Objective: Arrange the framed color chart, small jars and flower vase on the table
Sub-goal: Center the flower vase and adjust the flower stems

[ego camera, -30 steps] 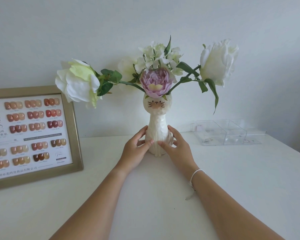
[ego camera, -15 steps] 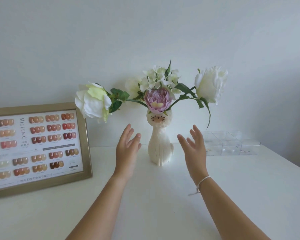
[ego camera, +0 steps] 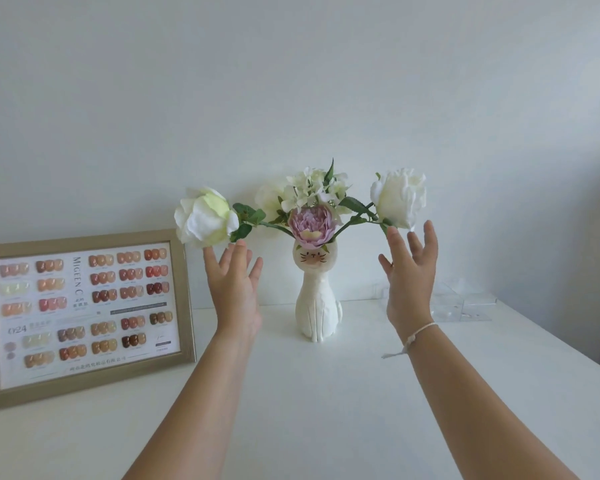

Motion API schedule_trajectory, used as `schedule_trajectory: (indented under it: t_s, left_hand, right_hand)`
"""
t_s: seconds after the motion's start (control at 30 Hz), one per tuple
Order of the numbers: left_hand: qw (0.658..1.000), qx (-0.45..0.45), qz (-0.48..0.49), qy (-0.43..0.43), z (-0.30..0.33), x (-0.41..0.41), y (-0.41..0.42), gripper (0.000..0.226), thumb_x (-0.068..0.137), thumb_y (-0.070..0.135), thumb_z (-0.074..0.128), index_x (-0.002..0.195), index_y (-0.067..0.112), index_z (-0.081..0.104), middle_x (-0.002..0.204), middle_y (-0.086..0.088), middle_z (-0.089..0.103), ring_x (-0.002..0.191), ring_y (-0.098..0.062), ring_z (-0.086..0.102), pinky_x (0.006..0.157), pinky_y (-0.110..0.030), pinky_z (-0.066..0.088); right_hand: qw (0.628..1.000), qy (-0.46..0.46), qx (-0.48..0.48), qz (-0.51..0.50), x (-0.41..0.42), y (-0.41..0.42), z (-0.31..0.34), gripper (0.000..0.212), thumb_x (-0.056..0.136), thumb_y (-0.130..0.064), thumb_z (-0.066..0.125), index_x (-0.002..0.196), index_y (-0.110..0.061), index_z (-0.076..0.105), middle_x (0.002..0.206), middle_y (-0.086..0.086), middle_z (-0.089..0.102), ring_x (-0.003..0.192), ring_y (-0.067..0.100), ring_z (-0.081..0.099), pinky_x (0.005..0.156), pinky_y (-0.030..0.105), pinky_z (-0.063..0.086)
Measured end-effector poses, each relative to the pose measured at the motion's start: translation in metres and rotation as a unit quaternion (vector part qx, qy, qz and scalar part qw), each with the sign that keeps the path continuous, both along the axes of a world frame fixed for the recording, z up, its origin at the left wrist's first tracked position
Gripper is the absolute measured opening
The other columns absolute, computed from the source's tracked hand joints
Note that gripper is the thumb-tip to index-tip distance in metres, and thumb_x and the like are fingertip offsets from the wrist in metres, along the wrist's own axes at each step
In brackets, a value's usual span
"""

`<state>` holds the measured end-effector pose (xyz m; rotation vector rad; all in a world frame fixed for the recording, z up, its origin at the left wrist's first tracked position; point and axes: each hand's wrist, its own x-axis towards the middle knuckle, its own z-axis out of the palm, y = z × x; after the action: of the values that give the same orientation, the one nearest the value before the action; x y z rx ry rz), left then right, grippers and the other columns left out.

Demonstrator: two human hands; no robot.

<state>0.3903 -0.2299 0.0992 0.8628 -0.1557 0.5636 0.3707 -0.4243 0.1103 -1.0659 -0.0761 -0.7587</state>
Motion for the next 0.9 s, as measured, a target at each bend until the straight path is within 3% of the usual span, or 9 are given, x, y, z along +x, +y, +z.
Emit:
schedule_trajectory:
  t_s: [0.13, 0.27, 0.47, 0.53, 0.67, 0.9]
  left_hand:
    - [1.0, 0.02, -0.007, -0.015, 0.014, -0.003, -0.003, 0.063, 0.091, 0.019, 0.054, 0.145, 0.027, 0.023, 0.139, -0.007, 0.041, 0.123, -0.023, 0.049, 0.084, -0.025, 0.051]
    - [0.998, 0.058, -0.005, -0.015, 0.028, 0.002, -0.008, 0.064, 0.091, 0.019, 0.053, 0.146, 0.022, 0.02, 0.146, -0.006, 0.037, 0.132, -0.024, 0.042, 0.093, -0.031, 0.046]
    - [0.991, 0.136, 0.002, 0.0, 0.036, 0.012, -0.017, 0.064, 0.09, 0.021, 0.055, 0.146, 0.023, 0.022, 0.15, -0.006, 0.034, 0.129, -0.016, 0.044, 0.099, -0.033, 0.043]
    - [0.986, 0.167, 0.003, 0.0, 0.036, 0.014, -0.019, 0.063, 0.09, 0.022, 0.055, 0.145, 0.025, 0.023, 0.151, -0.004, 0.033, 0.124, -0.012, 0.047, 0.098, -0.032, 0.043]
    - [0.981, 0.195, 0.005, 0.016, 0.036, 0.017, -0.022, 0.063, 0.091, 0.025, 0.054, 0.146, 0.026, 0.022, 0.148, -0.001, 0.038, 0.112, -0.008, 0.05, 0.096, -0.032, 0.045]
    - [0.984, 0.15, 0.079, 0.049, 0.037, 0.022, -0.017, 0.061, 0.089, 0.024, 0.053, 0.143, 0.027, 0.025, 0.12, 0.004, 0.055, 0.087, 0.008, 0.054, 0.085, -0.03, 0.048]
  right_hand:
    - [0.999, 0.006, 0.043, 0.011, 0.004, 0.003, 0.008, 0.066, 0.084, -0.025, 0.063, 0.141, -0.028, 0.03, 0.14, 0.001, 0.043, 0.1, 0.002, 0.058, 0.089, 0.028, 0.048]
    - [0.996, 0.013, 0.083, 0.024, 0.009, 0.006, 0.02, 0.067, 0.085, -0.019, 0.062, 0.142, -0.023, 0.027, 0.139, 0.001, 0.045, 0.114, 0.012, 0.055, 0.093, 0.03, 0.047]
    - [0.996, 0.017, 0.087, 0.03, 0.019, 0.009, 0.036, 0.061, 0.086, -0.015, 0.061, 0.14, -0.018, 0.033, 0.138, 0.003, 0.048, 0.115, 0.016, 0.056, 0.092, 0.03, 0.048]
    - [0.997, 0.018, 0.068, 0.034, 0.022, 0.012, 0.037, 0.058, 0.086, -0.014, 0.061, 0.138, -0.017, 0.037, 0.137, 0.002, 0.05, 0.113, 0.015, 0.057, 0.089, 0.028, 0.048]
    - [0.999, 0.026, 0.016, 0.031, 0.028, 0.018, 0.033, 0.053, 0.086, -0.013, 0.061, 0.136, -0.018, 0.042, 0.129, 0.0, 0.054, 0.09, 0.002, 0.06, 0.088, 0.03, 0.051]
    - [0.998, 0.051, -0.023, 0.033, 0.029, 0.022, 0.018, 0.05, 0.084, -0.018, 0.063, 0.131, -0.02, 0.048, 0.132, 0.007, 0.054, 0.106, 0.016, 0.06, 0.08, 0.026, 0.049]
